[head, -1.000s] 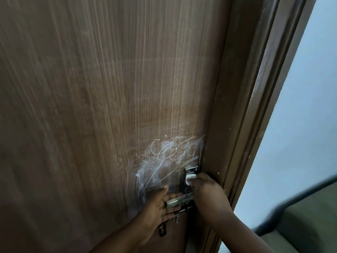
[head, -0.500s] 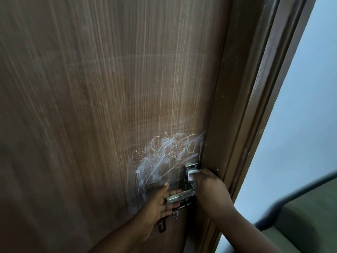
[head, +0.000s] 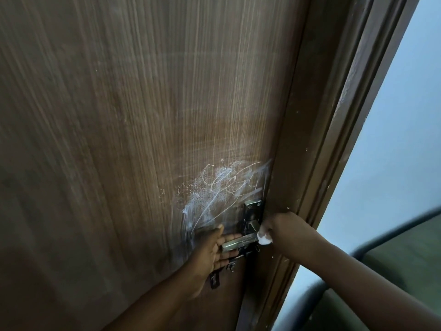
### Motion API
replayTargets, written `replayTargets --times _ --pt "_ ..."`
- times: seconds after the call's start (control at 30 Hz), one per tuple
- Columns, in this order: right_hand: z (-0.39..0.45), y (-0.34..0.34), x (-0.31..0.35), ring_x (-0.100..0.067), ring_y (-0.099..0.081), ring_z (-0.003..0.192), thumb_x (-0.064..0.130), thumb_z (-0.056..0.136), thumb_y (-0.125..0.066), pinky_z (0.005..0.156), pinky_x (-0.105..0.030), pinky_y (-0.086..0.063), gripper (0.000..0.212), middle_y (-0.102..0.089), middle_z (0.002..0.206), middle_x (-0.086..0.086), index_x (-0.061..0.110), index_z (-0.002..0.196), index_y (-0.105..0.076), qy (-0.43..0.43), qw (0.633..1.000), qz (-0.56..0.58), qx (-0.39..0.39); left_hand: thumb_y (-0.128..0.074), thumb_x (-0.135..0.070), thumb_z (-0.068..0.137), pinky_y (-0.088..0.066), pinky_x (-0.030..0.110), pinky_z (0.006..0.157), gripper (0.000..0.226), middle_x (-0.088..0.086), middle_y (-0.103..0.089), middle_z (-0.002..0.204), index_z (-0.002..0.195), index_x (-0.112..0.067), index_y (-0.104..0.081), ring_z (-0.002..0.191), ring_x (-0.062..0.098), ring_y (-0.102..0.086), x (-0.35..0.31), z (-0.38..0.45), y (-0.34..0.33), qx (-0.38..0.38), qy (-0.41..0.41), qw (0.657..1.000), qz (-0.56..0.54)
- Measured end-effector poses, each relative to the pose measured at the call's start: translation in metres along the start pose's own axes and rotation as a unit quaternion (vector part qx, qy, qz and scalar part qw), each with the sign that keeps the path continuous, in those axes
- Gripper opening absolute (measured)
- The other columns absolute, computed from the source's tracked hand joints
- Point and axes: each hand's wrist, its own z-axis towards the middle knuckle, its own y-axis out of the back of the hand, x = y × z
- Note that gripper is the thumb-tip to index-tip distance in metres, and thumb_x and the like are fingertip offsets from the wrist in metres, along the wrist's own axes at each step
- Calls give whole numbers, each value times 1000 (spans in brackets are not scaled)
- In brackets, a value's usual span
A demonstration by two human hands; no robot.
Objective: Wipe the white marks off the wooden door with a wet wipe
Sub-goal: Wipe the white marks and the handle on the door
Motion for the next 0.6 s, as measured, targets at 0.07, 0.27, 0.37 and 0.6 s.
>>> replayTargets --times 0.07,0.27,0.37,0.6 --pt "-1 3 -3 -9 -55 68 12 80 -61 62 -19 -38 25 -62 71 5 30 63 -63 -15 998 40 -48 -25 -60 87 -45 25 90 60 -2 -63 130 114 -28 -68 113 13 -63 0 0 0 2 -4 1000 0" --pt "0 -34 5 -22 -59 93 -3 76 -52 73 -27 -48 27 -60 99 -5 16 89 -66 -23 993 6 -119 -18 -54 96 -45 25 91 58 1 -60 134 111 -30 -69 115 13 -62 1 2 0 7 0 1000 -13" --pt "-6 -47 7 -23 -60 93 -9 70 -54 73 -27 -50 31 -65 96 -7 17 80 -66 -1 985 37 -168 -18 -57 94 -44 27 90 61 -1 -62 132 112 -28 -69 115 14 -61 2 3 2 0 4 999 -36" --pt "-19 -79 69 -16 -65 78 18 74 -44 67 -25 -55 33 -66 94 -4 15 93 -71 59 956 172 -229 -31 -73 74 -51 32 86 83 11 -75 105 107 -10 -73 99 19 -70 5 4 3 4 -1 990 -143"
